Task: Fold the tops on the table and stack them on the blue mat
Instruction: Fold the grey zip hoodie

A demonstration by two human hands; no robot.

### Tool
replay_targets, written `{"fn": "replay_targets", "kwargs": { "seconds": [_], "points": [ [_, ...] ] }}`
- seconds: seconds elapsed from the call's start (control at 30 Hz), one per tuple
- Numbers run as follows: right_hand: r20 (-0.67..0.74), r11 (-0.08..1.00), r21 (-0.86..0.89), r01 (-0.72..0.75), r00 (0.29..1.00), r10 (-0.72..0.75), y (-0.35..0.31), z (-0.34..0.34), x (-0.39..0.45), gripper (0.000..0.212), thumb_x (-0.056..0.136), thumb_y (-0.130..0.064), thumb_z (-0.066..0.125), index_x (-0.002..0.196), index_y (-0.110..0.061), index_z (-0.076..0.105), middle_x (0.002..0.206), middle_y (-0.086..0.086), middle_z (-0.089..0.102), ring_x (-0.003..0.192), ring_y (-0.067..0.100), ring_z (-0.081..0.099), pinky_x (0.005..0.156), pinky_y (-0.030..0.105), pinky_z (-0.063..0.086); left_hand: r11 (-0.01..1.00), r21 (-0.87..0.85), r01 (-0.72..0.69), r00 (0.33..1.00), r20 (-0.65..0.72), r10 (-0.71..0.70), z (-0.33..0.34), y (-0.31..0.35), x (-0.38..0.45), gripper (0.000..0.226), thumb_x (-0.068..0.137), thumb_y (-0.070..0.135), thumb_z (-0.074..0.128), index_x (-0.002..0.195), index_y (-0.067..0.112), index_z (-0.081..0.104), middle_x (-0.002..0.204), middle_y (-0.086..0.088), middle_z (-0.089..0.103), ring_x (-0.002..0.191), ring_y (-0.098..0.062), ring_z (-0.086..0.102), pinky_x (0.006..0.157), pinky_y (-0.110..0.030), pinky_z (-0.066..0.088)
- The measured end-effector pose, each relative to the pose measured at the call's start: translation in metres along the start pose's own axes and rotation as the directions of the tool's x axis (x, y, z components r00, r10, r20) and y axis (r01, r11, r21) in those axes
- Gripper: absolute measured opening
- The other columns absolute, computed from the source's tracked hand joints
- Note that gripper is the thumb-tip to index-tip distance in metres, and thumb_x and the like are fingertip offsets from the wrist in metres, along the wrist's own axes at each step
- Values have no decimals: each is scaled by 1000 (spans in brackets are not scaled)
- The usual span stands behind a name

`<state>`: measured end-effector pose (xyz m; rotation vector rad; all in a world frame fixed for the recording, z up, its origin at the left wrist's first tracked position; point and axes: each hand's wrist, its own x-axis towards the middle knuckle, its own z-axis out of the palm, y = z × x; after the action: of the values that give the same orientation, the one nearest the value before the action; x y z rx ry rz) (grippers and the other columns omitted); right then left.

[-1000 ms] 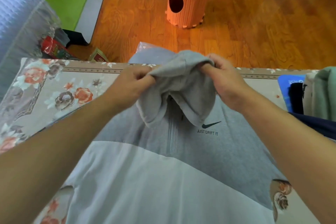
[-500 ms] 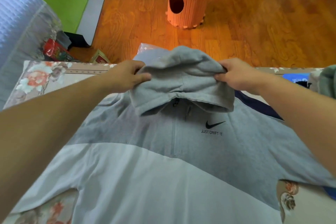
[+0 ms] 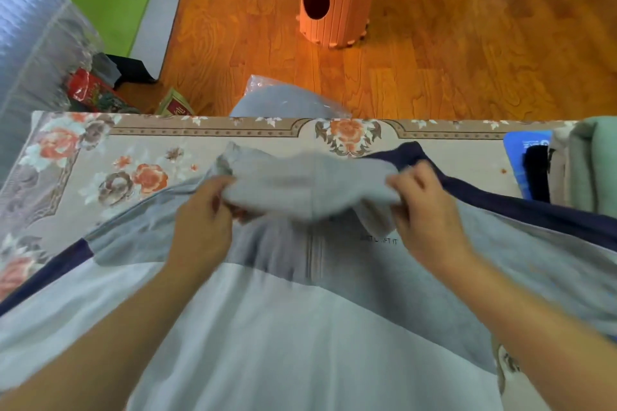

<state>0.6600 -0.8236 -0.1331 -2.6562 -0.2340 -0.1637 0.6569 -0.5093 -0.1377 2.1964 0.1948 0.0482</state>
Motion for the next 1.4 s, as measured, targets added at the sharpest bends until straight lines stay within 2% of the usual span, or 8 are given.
{"fn": "replay_targets", "kwargs": {
  "seconds": [0.13, 0.23, 0.4, 0.63, 0.9, 1.13, 1.3, 1.4],
  "points": [
    [276, 995, -79, -60, 958, 80, 19, 35, -95, 34, 77, 1, 67, 101, -20, 57, 100, -2, 47, 76, 28, 57, 58, 32, 43, 892, -285, 351, 929, 223, -294, 16, -50, -67, 48, 89, -17, 55, 98, 29, 64, 84, 6, 71, 76, -18, 61, 71, -19, 48],
    [251, 944, 9, -331, 914, 318, 31, 52, -124, 34, 75, 5, 65, 94, -21, 56, 96, -3, 54, 73, 21, 57, 64, 31, 41, 538, -529, 656, 746, 349, -567, 18, -61, -79, 44, 86, -19, 52, 112, 15, 60, 96, -19, 72, 83, -27, 68, 83, -39, 56],
    [537, 15, 526, -850, 346, 770, 12, 58, -83, 17, 100, -26, 59, 99, -9, 59, 101, 21, 68, 86, 30, 70, 81, 48, 60, 220, -642, 734, 600, 463, -652, 21, -60, -42, 15, 98, 24, 60, 100, 11, 66, 97, -12, 63, 84, -23, 63, 90, -41, 51],
    [730, -358, 444, -822, 100, 676, -14, 49, -52, 40, 90, -45, 69, 109, -12, 59, 91, 9, 63, 87, 28, 66, 95, 50, 51, 98, -625, 774, 464, 456, -760, 48, -33, -30, 38, 94, 19, 70, 129, 6, 63, 116, -15, 73, 106, -32, 70, 72, -45, 60],
    [741, -433, 516, -739, 133, 658, -28, 56, -33, 23, 93, -22, 68, 113, -12, 64, 90, 6, 67, 80, 21, 62, 69, 35, 49, 181, -609, 772, 502, 410, -761, 58, -30, -26, 40, 91, 4, 66, 130, 3, 60, 112, -17, 72, 101, -31, 69, 88, -47, 57],
    [541, -321, 830, -456, 521, 660, -17, 47, -39, 45, 81, 16, 46, 116, -5, 64, 110, 10, 73, 103, 22, 68, 91, 33, 53, 32, -822, 569, 701, 465, -541, 33, -38, -30, 64, 82, -11, 42, 141, 8, 54, 135, -20, 63, 125, -37, 62, 110, -52, 44],
    [670, -367, 678, -636, 331, 664, 10, 68, -69, 56, 77, 17, 42, 123, -7, 64, 98, 8, 70, 89, 23, 63, 78, 32, 54, 145, -669, 729, 588, 504, -633, 44, -55, -43, 61, 82, -12, 36, 134, 10, 60, 130, -18, 66, 119, -38, 63, 96, -54, 54],
    [668, -344, 667, -660, 327, 668, 20, 60, -50, 39, 90, -24, 68, 127, -16, 61, 114, 4, 69, 107, 23, 65, 98, 43, 52, 171, -659, 733, 591, 491, -640, 42, -53, -24, 31, 96, 20, 49, 117, 10, 69, 114, -15, 74, 107, -33, 70, 91, -48, 56]
  ]
}}
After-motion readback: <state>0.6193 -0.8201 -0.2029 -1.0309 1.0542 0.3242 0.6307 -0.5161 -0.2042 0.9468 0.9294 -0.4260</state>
